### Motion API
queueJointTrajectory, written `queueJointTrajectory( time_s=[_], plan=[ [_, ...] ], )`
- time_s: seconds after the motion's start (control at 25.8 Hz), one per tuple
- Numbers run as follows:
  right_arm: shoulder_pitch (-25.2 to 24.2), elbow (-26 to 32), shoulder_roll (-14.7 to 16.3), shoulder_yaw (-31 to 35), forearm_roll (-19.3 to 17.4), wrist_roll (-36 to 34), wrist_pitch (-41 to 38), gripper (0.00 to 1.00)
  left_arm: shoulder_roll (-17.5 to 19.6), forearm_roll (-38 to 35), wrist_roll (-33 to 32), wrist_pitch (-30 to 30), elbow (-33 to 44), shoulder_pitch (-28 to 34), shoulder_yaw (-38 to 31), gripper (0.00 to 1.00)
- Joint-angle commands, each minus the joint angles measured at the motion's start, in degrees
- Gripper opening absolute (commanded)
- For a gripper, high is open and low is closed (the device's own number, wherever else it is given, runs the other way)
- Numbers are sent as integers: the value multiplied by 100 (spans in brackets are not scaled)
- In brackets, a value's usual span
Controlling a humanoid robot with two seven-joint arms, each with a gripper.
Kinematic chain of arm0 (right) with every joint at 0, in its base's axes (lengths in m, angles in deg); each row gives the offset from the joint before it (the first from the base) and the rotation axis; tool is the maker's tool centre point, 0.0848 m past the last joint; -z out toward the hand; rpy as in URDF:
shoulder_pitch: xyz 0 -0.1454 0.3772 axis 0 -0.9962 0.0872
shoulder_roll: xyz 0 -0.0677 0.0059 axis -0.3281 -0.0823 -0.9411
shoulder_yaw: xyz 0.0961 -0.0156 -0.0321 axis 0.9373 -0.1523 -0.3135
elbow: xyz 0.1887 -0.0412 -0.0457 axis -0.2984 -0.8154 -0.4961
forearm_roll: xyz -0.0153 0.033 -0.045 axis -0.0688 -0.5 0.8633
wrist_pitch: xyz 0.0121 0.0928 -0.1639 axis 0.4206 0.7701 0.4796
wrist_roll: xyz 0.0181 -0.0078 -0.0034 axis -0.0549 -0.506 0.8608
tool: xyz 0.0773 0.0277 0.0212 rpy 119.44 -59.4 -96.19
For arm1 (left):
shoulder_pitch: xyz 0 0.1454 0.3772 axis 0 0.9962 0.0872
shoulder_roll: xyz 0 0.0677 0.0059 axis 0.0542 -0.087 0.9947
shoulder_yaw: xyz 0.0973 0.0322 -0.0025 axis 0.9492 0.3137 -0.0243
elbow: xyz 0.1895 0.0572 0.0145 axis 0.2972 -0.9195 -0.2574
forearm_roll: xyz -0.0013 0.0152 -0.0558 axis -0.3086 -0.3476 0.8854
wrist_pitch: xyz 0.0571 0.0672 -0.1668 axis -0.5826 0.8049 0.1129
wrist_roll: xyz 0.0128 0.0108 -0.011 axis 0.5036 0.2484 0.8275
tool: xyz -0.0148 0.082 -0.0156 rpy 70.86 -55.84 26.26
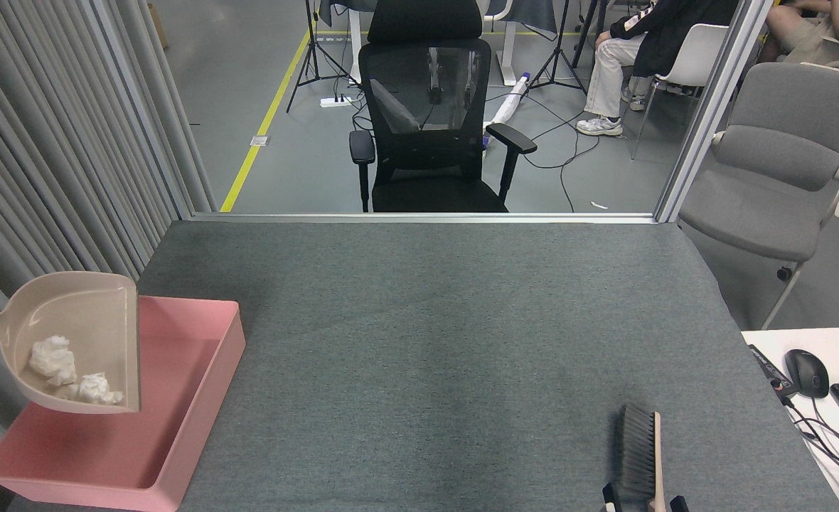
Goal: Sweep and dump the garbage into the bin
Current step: 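Tilt the dustpan with the left gripper to dump paper into the bin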
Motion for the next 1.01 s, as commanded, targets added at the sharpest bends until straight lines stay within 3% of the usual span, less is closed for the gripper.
queueJointTrajectory(
  time_s=[0.0, 0.62, 0.97],
  plan=[
    [-1, 0, 0, 0, 0, 2, -4, 100, 14, -332, 8, -8, -37, -149, 1, 11],
    [-1, 9, -9, 9, 0, 2, -13, 100, 419, -1343, -9, -8, 34, -509, -8, 8],
    [-9, 0, 0, 9, 0, 2, -13, 100, 428, -1053, -141, 238, -89, -747, 1, 8]
  ],
)
